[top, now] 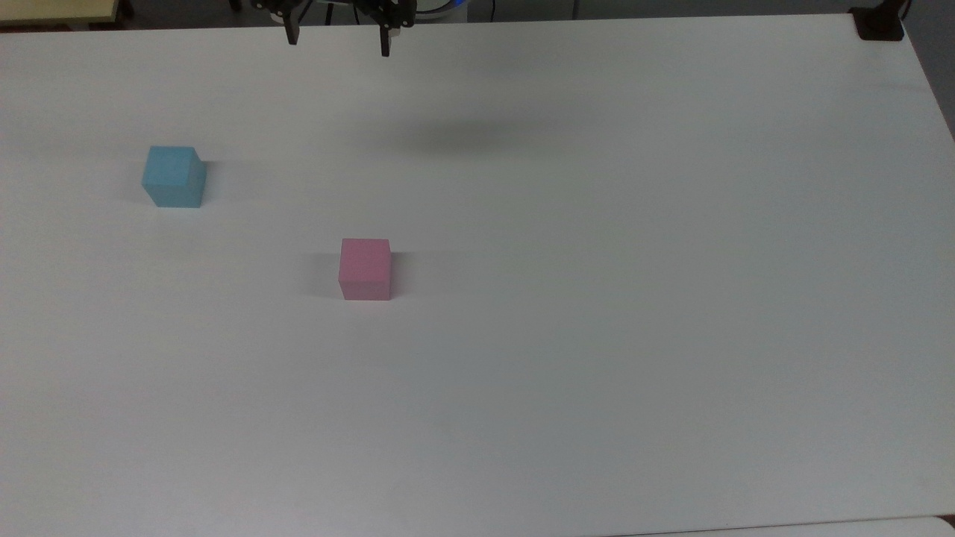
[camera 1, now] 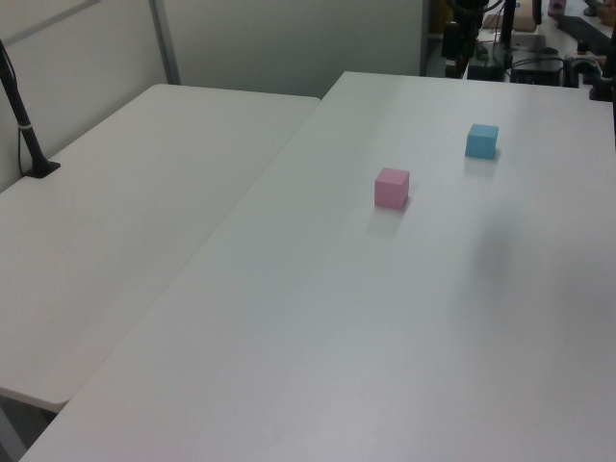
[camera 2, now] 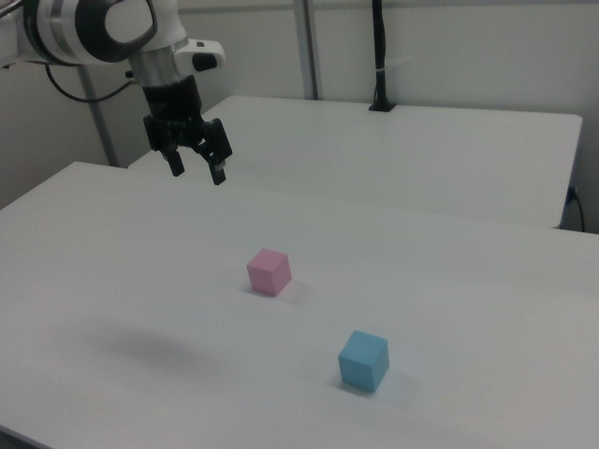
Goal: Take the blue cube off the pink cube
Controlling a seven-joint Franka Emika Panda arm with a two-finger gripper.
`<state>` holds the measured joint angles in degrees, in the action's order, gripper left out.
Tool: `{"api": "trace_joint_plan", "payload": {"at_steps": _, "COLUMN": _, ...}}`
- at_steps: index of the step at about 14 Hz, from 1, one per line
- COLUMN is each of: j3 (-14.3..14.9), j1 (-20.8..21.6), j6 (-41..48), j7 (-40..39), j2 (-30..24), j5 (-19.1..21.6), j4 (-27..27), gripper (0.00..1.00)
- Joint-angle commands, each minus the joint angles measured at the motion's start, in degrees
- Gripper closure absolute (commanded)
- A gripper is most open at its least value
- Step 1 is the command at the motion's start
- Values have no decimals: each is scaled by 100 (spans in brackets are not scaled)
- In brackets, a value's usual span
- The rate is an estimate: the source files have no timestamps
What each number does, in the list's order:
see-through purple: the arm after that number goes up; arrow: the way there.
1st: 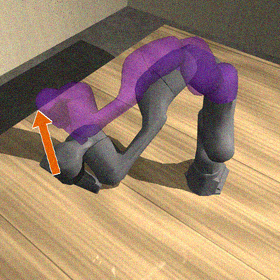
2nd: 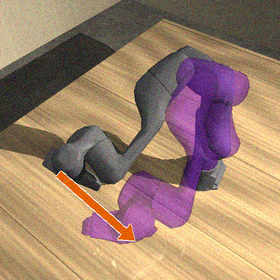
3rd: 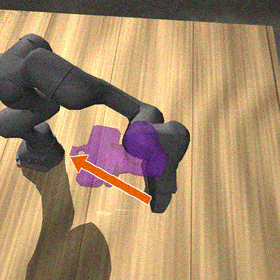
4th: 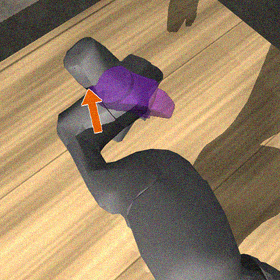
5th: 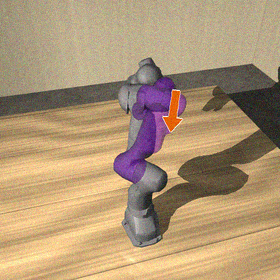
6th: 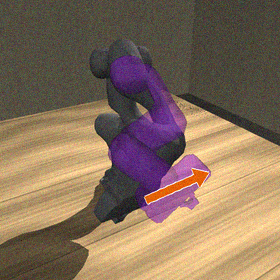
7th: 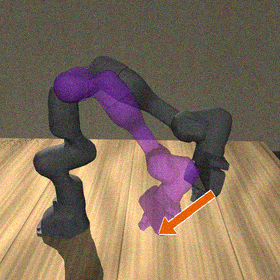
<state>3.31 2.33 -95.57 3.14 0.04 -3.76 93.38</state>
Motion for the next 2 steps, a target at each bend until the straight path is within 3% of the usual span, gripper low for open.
{"api": "trace_joint_plan", "payload": {"at_steps": 1, "j3": 117, "j1": 93, "j6": -120, "j7": -86, "j2": -83, "j5": 261, "j4": 110, "gripper": 0}}
{"api": "trace_joint_plan", "payload": {"at_steps": 2, "j3": 117, "j1": 93, "j6": -120, "j7": -86, "j2": -83, "j5": 261, "j4": 101, "gripper": 0}}
